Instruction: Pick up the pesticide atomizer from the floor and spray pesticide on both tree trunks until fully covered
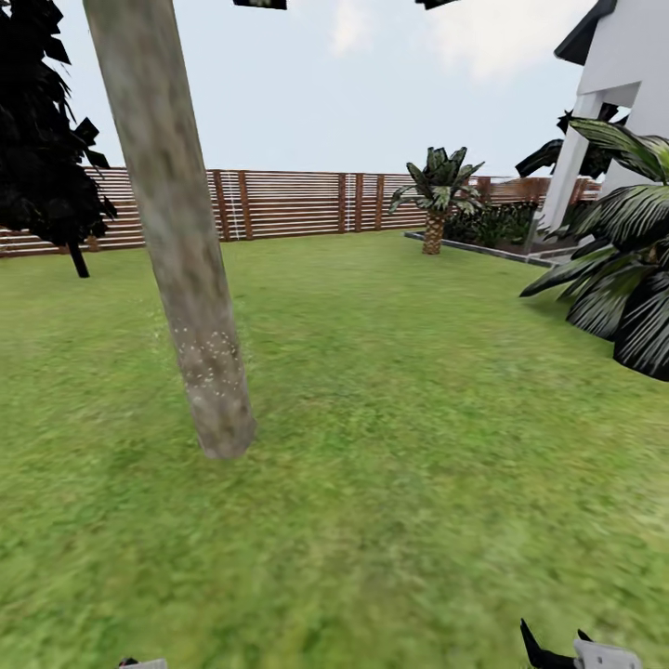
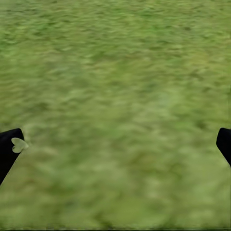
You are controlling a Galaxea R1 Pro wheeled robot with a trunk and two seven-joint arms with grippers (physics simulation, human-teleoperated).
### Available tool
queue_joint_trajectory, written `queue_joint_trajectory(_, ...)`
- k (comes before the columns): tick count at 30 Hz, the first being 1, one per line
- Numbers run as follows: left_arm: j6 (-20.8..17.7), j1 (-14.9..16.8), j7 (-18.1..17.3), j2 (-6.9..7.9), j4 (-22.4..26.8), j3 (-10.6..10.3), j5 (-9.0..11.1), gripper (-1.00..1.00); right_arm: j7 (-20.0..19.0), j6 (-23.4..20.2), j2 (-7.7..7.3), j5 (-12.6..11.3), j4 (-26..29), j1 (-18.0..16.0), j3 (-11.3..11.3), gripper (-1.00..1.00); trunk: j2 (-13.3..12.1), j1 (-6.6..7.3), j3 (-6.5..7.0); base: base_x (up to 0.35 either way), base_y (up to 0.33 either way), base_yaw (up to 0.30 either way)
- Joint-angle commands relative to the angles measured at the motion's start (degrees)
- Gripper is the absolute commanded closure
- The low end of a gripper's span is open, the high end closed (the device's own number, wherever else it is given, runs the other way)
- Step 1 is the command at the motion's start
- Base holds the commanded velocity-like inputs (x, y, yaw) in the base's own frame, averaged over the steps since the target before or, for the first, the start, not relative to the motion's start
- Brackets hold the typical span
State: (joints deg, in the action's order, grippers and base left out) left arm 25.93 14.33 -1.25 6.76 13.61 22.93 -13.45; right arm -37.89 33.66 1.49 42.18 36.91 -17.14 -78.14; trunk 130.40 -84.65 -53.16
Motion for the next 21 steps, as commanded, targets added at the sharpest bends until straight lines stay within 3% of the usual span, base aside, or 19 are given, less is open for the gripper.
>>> queue_joint_trajectory(1, 0.00, 0.00, 0.00, -0.04, 0.01, 0.01, 0.01, 1.00, 0.00, 0.00, 0.00, -0.02, 0.00, 0.00, 0.00, -1.00, 0.00, 0.00, 0.00, -0.335, 0.069, 0.273)
queue_joint_trajectory(7, 0.00, 0.00, 0.02, -0.16, 0.01, 0.00, 0.09, 1.00, 0.00, 0.00, 0.00, 0.00, -0.03, 0.00, 0.00, -1.00, 0.00, 0.00, 0.00, -0.336, 0.088, 0.276)
queue_joint_trajectory(14, 0.00, 0.00, 0.02, -0.26, -0.14, 0.00, 0.10, 1.00, 0.00, 0.00, 0.09, -0.01, -0.03, 0.00, 0.00, -1.00, 0.00, 0.00, 0.09, -0.297, -0.172, 0.277)
queue_joint_trajectory(21, 0.00, 0.00, 0.02, -0.33, -0.09, -0.07, 0.07, 1.00, 0.00, 0.02, 0.09, -0.01, -0.02, -0.01, 0.00, -1.00, 0.00, 0.00, 0.30, -0.056, -0.047, 0.277)
